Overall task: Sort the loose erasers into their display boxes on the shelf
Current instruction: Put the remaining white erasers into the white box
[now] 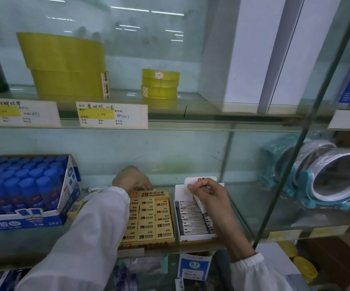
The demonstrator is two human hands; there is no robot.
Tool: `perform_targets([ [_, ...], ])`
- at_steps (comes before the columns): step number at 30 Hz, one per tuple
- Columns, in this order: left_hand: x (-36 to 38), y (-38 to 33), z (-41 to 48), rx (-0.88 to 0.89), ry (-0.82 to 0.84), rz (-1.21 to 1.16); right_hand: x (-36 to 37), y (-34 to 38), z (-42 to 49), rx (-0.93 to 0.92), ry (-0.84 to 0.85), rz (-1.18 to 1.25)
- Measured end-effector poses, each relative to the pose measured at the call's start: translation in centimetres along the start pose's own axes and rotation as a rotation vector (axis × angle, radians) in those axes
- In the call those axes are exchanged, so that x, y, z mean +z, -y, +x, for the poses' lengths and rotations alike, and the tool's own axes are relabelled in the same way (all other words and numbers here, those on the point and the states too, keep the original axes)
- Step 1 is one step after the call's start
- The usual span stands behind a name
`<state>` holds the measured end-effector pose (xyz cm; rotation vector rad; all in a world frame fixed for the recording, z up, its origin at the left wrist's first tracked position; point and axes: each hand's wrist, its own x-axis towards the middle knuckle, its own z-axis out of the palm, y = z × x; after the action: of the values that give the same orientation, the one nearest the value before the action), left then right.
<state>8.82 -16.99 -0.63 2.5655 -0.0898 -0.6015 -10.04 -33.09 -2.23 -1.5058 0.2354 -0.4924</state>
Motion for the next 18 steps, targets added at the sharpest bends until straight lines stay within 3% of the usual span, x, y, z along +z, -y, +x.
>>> perform_targets([
  [5,1.1,-0.4,-1.1,0.004,-0.274,0.078,0.0,-0.1,0.0,-0.008,0.017,-0.01],
  [13,0.6,0.1,-1.3,-0.066,-0.246,-0.2,0.0,0.2,0.0,-0.004,0.004,0.031],
  [18,1.0,-0.7,-1.7,-0.04,-0.246,0.001,0.1,0.3,0.0,0.009,0.002,0.032],
])
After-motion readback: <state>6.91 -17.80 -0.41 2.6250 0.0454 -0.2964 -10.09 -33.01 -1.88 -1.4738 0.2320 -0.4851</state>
